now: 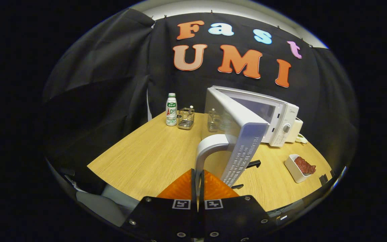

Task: Open the microwave, put the food inside, and close the microwave door.

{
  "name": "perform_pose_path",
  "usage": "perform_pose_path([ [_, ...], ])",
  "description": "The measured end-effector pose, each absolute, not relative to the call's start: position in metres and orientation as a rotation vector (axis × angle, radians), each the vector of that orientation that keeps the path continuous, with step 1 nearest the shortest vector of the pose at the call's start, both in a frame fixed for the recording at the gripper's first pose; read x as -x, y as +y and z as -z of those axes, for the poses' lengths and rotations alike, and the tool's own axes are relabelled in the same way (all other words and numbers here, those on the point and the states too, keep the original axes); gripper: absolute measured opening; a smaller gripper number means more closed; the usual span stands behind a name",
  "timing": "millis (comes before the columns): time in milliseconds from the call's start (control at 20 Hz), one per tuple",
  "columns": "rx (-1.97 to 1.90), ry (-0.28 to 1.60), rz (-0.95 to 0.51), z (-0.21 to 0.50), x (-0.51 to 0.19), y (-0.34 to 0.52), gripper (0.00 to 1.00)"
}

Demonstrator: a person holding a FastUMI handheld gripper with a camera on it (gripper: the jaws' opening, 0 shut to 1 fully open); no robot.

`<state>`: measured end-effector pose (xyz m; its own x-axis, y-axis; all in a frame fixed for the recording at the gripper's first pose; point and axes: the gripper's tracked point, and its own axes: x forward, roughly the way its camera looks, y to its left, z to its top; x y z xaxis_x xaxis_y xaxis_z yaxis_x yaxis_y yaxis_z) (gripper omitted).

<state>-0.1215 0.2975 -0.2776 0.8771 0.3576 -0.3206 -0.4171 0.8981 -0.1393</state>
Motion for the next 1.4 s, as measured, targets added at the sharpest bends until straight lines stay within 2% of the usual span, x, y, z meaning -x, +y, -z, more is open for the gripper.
perform_pose_path([
  [300, 0.253, 0.264, -0.474, 0.277, 0.132, 0.337, 0.01],
  [550, 0.269, 0.166, -0.594, 0.247, 0.154, 0.365, 0.01],
  [800, 0.183, 0.162, -0.687, 0.200, 0.176, 0.371, 0.04],
  [1000, 0.131, 0.175, -0.695, 0.160, 0.172, 0.351, 0.23],
  [1250, 0.028, 0.176, -0.601, 0.111, 0.137, 0.292, 0.69],
  [1400, 0.011, 0.146, -0.516, 0.092, 0.105, 0.244, 0.83],
])
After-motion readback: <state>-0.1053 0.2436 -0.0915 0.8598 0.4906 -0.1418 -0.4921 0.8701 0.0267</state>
